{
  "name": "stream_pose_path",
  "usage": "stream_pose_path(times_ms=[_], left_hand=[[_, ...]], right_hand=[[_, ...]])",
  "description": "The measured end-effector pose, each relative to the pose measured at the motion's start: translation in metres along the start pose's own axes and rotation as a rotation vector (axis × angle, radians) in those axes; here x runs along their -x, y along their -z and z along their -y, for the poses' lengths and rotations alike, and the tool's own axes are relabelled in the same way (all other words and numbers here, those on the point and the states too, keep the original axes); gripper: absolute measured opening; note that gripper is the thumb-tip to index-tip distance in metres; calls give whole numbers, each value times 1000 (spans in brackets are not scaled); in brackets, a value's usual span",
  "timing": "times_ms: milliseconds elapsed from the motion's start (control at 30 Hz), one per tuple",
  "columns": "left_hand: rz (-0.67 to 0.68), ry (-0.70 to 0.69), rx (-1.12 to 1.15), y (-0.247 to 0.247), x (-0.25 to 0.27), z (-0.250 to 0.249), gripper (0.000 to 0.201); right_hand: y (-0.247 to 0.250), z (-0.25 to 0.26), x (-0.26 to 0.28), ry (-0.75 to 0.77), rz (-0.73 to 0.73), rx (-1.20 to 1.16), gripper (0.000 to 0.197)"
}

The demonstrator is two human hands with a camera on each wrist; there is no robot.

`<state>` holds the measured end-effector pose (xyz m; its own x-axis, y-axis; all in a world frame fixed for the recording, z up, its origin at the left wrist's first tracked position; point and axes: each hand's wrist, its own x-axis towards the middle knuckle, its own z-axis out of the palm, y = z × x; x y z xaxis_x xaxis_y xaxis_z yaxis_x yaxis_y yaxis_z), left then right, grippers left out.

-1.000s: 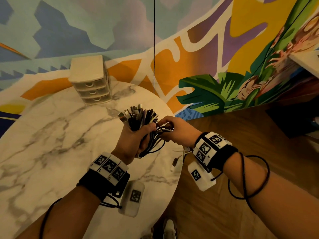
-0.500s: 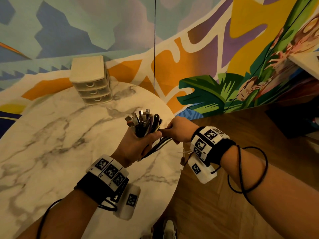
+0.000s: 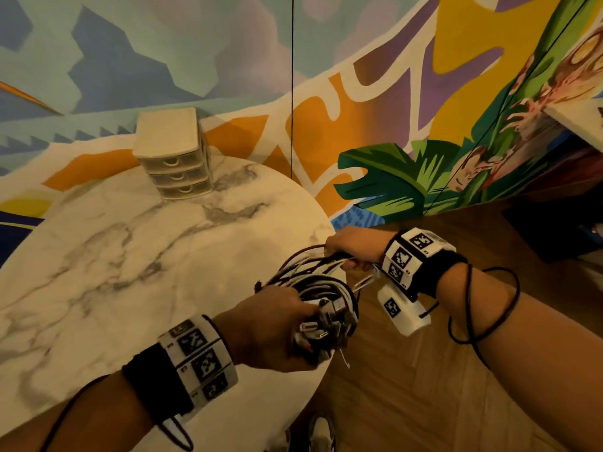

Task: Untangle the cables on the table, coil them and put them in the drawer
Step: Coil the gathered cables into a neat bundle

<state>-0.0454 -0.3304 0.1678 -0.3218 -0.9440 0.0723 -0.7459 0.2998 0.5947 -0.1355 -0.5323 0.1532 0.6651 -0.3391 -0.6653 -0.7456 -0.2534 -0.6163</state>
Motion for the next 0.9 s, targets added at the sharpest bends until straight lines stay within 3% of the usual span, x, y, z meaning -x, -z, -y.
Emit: stream_pose_path(times_ms=[33,100,167,267,367,433,567,600,700,733,800,867,900], left_hand=[[-74,17,108,1,-1,-1,12],[-272,191,516,4,-7,-2,31],[-444,344,889,9,-19,4,24],[-680,510,1125,17,-34,18,15],[-777,504,1230,21,-42,32,21],[-812,499,1268,23,-46,37,23],[-852,461,1390,21,-57,30,24],[-839,442,1416,19,-60,25,24],[-763,380,1478,15,-60,13,25],[-731,367,1487,14,-57,12,24],[-670,380,1465,14,-49,14,23],[-600,396,1419,14,-38,13,23],[-544,390,1389,17,-35,7,24]], right_hand=[[-5,-7,-3,23,-21,40,29],[-21,-28,-10,27,-42,114,32],[-37,-53,-14,-25,-72,14,32],[-55,-81,-18,-9,-119,39,26],[-60,-89,-9,109,-302,-18,28],[-67,-85,4,251,-393,-106,40],[-107,-58,20,432,-334,-39,66],[-115,-51,17,458,-337,-38,59],[-117,-35,4,413,-300,-170,9],[-111,-33,0,403,-255,-195,4],[-94,-25,2,344,-80,-186,19],[-75,-19,8,242,129,-46,6],[-64,-19,7,193,186,52,11]])
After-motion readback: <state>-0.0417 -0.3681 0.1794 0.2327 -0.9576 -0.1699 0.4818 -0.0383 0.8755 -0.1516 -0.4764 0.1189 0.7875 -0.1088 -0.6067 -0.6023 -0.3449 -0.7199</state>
